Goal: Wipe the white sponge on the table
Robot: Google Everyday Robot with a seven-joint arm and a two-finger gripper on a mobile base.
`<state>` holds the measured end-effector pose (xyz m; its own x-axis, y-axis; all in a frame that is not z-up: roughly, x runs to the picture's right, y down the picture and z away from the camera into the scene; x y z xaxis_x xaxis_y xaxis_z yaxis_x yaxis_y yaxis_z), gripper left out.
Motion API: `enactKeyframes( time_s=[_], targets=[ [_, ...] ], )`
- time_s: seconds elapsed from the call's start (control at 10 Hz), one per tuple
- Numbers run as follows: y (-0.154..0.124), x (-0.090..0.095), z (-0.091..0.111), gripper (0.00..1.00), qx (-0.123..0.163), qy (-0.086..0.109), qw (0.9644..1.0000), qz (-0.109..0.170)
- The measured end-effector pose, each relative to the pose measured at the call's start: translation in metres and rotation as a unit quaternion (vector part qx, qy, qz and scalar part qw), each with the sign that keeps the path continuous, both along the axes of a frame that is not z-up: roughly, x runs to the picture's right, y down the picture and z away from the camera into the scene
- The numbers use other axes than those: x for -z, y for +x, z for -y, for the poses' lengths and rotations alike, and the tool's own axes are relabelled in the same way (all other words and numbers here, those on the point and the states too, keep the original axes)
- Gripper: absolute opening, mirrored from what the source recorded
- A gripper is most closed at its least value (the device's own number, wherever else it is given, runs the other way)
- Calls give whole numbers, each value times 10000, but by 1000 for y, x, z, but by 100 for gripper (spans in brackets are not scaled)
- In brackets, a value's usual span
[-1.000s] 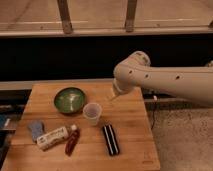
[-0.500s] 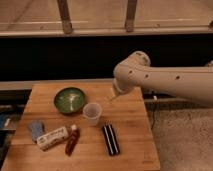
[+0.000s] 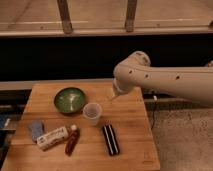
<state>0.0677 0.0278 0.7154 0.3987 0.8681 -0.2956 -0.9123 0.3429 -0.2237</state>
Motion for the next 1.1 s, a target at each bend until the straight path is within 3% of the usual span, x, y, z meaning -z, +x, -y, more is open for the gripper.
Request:
enactKeyframes(
  time_s=[0.3, 0.5, 0.8, 1.1],
  targets=[
    [-3, 0, 5, 62, 90, 13, 9999, 56],
    [-23, -2, 14, 62, 261, 41, 9994, 227],
    [-95, -6, 32, 62, 681, 143, 9956, 636],
    [-174, 0, 45, 62, 1138, 291, 9877, 1030]
  ],
)
